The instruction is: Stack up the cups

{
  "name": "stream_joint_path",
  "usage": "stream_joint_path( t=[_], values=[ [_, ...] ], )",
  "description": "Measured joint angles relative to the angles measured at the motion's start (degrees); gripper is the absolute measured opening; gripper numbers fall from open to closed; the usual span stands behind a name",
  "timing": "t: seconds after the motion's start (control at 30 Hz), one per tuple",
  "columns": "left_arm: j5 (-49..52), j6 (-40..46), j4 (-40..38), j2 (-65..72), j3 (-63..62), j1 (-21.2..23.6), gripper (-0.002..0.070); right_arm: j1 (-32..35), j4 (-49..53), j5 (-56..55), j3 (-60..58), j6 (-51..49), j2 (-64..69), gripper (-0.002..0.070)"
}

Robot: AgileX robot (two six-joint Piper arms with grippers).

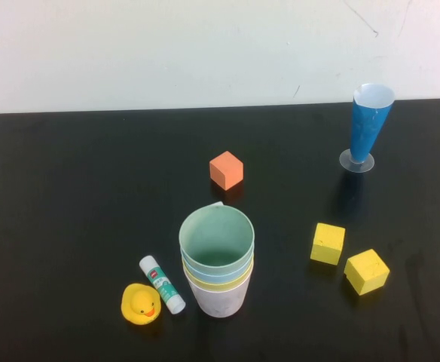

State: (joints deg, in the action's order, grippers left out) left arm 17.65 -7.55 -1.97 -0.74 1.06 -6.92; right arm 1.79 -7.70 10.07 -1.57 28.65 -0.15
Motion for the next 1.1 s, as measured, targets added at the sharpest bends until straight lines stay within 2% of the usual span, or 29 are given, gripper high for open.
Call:
stream_joint_path(
  t=[0.2,0.9,0.97,1.1],
  values=[
    [0.00,0.00,0.00,0.00,0.00,0.00,0.0002,4.88,-0.78,5.29,0.00,-0.74,-0.61,-0.0001],
    [0.00,0.25,0.00,0.00,0.00,0.00,0.0002,4.98,-0.82,9.80,0.11,-1.97,-0.61,-0.0002],
    [0.00,0.25,0.00,0.00,0.00,0.00,0.0002,4.98,-0.33,9.80,0.11,-4.64,-0.61,-0.0002],
    [0.00,0.25,0.00,0.00,0.00,0.00,0.0001,4.98,7.23,9.45,0.11,-20.54,-0.61,-0.0002]
  ],
)
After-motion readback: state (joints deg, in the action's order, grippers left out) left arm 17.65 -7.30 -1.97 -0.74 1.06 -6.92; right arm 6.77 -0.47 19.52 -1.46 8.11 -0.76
